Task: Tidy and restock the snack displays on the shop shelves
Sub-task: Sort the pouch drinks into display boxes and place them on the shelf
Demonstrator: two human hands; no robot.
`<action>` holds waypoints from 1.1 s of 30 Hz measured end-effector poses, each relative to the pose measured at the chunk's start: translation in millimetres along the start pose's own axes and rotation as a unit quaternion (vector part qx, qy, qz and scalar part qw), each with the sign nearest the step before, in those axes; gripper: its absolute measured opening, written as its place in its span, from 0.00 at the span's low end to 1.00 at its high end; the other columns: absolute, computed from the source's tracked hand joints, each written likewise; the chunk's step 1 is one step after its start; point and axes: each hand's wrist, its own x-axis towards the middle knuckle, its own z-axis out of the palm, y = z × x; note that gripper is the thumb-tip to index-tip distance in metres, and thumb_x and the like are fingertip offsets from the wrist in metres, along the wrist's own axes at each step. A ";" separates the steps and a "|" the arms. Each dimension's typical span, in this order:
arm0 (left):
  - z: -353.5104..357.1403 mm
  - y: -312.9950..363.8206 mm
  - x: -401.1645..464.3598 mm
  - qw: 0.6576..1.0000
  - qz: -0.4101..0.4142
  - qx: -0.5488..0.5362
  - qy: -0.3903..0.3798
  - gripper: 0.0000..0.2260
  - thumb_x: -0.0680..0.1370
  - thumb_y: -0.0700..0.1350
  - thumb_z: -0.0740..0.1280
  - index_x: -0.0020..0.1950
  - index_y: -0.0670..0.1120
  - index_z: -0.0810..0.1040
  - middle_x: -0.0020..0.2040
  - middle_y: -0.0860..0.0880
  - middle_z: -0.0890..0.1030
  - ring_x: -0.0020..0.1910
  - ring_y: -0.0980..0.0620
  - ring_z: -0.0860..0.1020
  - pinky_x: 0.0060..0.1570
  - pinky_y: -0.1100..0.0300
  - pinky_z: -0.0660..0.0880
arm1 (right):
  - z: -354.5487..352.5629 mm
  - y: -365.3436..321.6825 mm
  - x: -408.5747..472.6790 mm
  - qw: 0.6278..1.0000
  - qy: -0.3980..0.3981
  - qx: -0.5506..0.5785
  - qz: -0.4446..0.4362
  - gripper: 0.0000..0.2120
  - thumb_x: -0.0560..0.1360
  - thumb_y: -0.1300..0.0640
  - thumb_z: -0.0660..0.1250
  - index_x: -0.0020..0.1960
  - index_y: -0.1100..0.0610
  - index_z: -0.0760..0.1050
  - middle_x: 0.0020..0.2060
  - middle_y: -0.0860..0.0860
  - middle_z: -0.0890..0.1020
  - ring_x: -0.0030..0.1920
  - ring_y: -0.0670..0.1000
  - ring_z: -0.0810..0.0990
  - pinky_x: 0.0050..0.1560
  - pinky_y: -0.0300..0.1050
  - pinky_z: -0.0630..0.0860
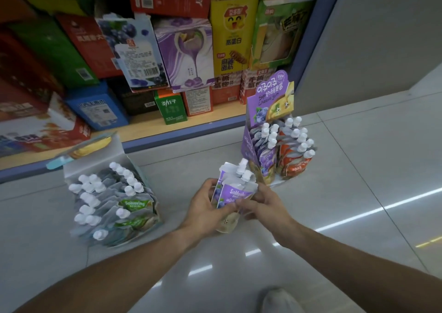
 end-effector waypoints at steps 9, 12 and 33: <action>82.7 56.9 11.0 0.968 0.209 0.117 0.067 0.21 0.72 0.39 0.79 0.63 0.46 0.81 0.56 0.50 0.75 0.51 0.64 0.76 0.55 0.80 0.67 | -75.5 -56.1 -15.9 0.967 0.101 -0.098 -0.210 0.19 0.73 0.73 0.71 0.59 0.58 0.77 0.45 0.47 0.85 0.46 0.45 0.83 0.48 0.39 0.81; 97.1 59.2 24.6 0.960 0.227 0.134 0.092 0.19 0.72 0.41 0.79 0.60 0.52 0.83 0.54 0.53 0.77 0.51 0.62 0.75 0.54 0.79 0.67 | -90.0 -67.6 -3.6 0.959 0.100 -0.143 -0.224 0.16 0.75 0.71 0.70 0.58 0.57 0.76 0.46 0.46 0.85 0.49 0.46 0.84 0.49 0.41 0.81; 106.9 19.9 61.6 0.931 0.118 0.340 0.066 0.14 0.77 0.45 0.72 0.59 0.40 0.79 0.54 0.40 0.79 0.56 0.38 0.78 0.52 0.50 0.72 | -83.7 -49.7 48.6 0.846 0.118 -0.477 -0.205 0.11 0.73 0.66 0.66 0.55 0.60 0.78 0.51 0.58 0.84 0.52 0.63 0.81 0.45 0.45 0.69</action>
